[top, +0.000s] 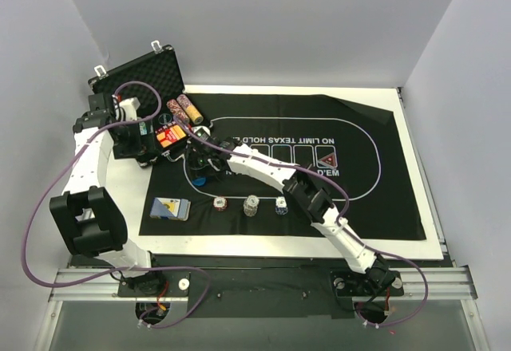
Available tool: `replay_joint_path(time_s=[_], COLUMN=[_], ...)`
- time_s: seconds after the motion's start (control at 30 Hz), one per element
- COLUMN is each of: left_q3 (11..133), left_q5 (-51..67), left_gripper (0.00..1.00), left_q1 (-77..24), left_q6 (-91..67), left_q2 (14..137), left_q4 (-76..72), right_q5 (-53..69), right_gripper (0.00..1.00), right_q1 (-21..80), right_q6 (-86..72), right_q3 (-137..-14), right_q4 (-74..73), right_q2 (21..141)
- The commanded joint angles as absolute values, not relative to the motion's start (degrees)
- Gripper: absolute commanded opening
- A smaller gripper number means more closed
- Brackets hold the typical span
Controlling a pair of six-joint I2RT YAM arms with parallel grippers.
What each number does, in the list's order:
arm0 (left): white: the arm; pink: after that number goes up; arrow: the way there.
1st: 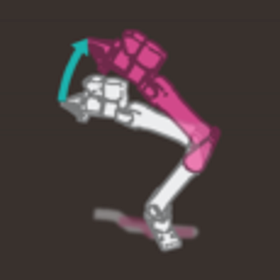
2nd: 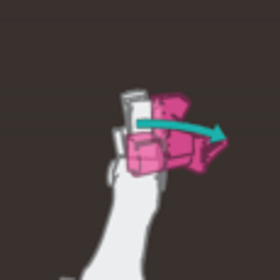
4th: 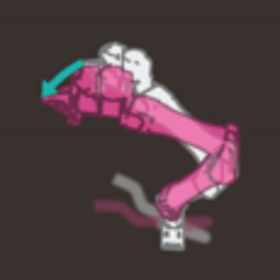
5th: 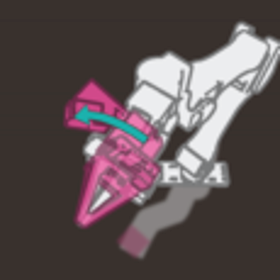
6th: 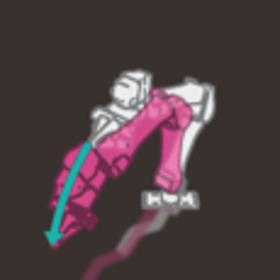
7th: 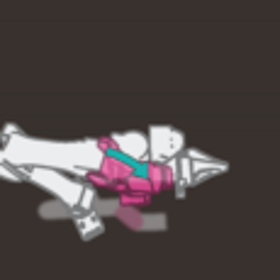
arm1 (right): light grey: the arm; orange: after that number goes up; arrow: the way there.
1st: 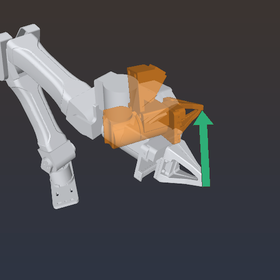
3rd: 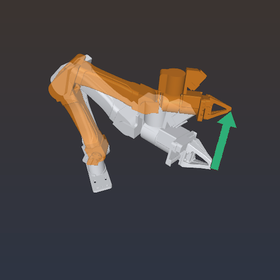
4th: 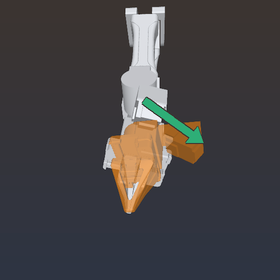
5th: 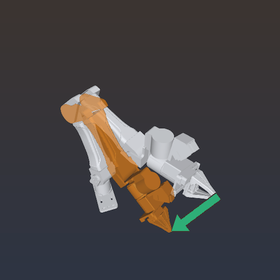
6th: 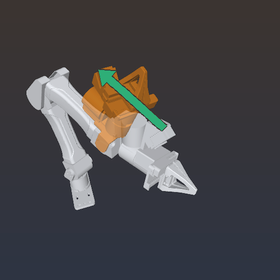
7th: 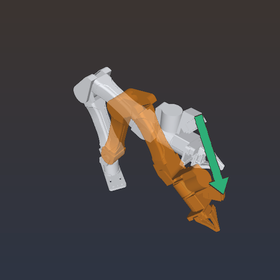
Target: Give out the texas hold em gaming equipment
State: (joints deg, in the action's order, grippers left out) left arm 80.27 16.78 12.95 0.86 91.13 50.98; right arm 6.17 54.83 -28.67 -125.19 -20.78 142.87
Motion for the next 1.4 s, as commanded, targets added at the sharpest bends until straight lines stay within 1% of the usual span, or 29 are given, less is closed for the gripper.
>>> replay_joint_path(time_s=[0.0,0.17,0.2,0.27,0.3,0.33,0.4,0.47,0.57,0.6,0.73,0.8,0.93,1.17,1.37], left_q3=[80.1,79.6,79.6,79.6,79.5,79.5,79.4,79.4,79.2,79.0,79.0,79.3,79.8,80.6,80.8], left_q5=[17.2,17.0,17.0,17.0,17.0,17.1,17.3,17.5,17.8,18.0,18.6,18.9,18.9,19.4,19.8], left_gripper=[0.97,0.97,0.97,0.97,0.97,0.97,0.97,0.97,0.97,0.97,0.97,0.97,0.97,0.97,0.97], left_q1=[13.3,13.3,13.2,13.4,13.4,13.4,13.4,13.6,14.0,14.3,14.7,14.7,14.8,14.8,14.8], left_q6=[1.9,2.3,2.5,2.5,2.6,2.6,2.5,2.6,2.6,2.5,2.5,2.7,2.6,2.5,2.3], left_q2=[88.0,87.5,87.4,87.1,87.0,86.7,86.7,86.6,86.4,86.3,86.5,86.7,86.4,86.4,86.7], left_q4=[50.2,50.5,50.7,50.8,50.8,50.8,50.7,50.7,50.5,50.4,50.4,50.8,50.6,51.0,51.0], right_q5=[8.2,4.0,3.8,3.7,3.6,3.6,3.3,2.9,0.2,-2.0,-9.7,-14.5,-20.6,-19.0,-14.2], right_gripper=[0.33,0.38,0.51,0.66,0.69,0.77,0.82,0.85,0.85,0.84,0.82,0.80,0.80,0.80,0.80], right_q1=[55.4,54.6,54.2,53.9,53.8,53.8,53.7,53.4,52.0,51.3,44.4,41.9,40.0,39.6,40.6], right_q6=[-30.4,-30.6,-30.7,-30.4,-30.0,-29.8,-29.3,-28.7,-27.8,-27.5,-27.9,-26.3,-23.6,-24.6,-23.8], right_q3=[-127.9,-127.8,-127.8,-127.5,-126.8,-125.7,-123.9,-121.3,-115.5,-111.7,-100.6,-97.0,-90.1,-81.5,-80.2], right_q4=[-18.2,-17.3,-17.2,-17.6,-17.8,-17.7,-17.8,-17.8,-18.7,-19.2,-22.2,-26.1,-30.1,-29.2,-27.4], right_q2=[143.6,143.4,143.3,142.8,142.1,141.8,140.2,137.7,130.2,128.4,116.3,113.3,110.1,108.6,109.1])
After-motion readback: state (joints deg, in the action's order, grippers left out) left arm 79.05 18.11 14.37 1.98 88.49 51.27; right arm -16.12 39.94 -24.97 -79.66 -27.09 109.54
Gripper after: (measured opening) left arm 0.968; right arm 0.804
